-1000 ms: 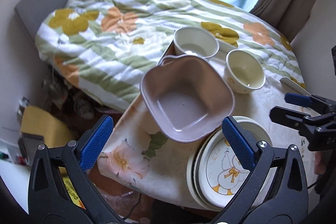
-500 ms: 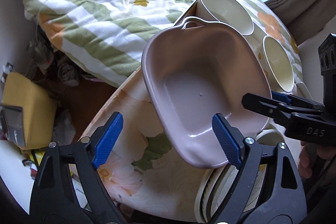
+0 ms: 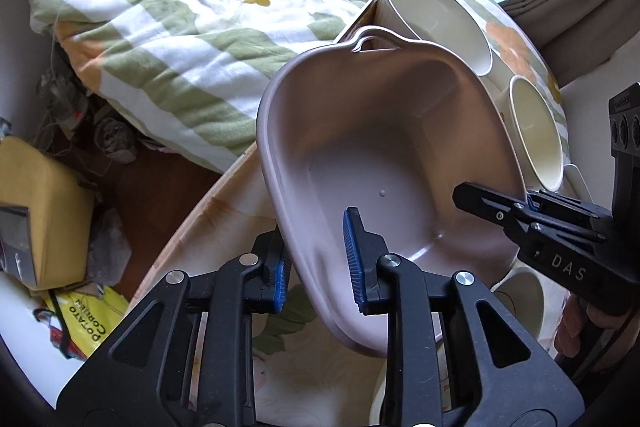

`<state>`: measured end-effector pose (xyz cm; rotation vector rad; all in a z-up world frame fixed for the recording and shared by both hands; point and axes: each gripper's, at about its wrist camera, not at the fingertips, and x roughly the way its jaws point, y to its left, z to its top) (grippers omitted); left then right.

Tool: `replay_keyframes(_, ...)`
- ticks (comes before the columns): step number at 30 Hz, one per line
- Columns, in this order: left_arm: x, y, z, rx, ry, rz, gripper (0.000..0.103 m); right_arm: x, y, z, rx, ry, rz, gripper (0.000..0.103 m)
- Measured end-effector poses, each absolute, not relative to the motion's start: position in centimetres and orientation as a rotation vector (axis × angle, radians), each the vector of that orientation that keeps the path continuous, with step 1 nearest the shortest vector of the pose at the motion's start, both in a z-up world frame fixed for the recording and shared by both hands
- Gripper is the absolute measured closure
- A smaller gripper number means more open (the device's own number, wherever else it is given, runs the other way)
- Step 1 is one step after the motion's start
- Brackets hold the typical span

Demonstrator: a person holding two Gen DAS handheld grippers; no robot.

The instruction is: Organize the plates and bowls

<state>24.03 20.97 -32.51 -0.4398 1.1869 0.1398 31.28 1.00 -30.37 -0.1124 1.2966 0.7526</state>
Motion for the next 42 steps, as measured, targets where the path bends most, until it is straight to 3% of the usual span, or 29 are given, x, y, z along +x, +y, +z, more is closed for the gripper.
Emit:
replay_keyframes(14, 22.2, 17.3, -25.2, -0.242, 1.058, 0.087, 0.081, 27.6, -2.8, -25.2, 0.0, 1.154, 0.724, 0.089)
replay_keyframes(27, 16.5, 1.1, -18.6, -0.101, 0.975, -0.097, 0.081, 18.4, -18.2, -19.4, 0.139, 1.026, 0.542, 0.089)
replay_keyframes(34, 14.2, -10.1, -19.8, -0.069, 1.001, -0.295, 0.081, 13.9, -27.7, -19.4, 0.194, 1.016, 0.357, 0.089)
replay_keyframes(42, 13.5, -19.4, -25.9, -0.02, 1.089, -0.466, 0.081, 10.9, -35.3, -24.8, 0.292, 1.088, 0.158, 0.089)
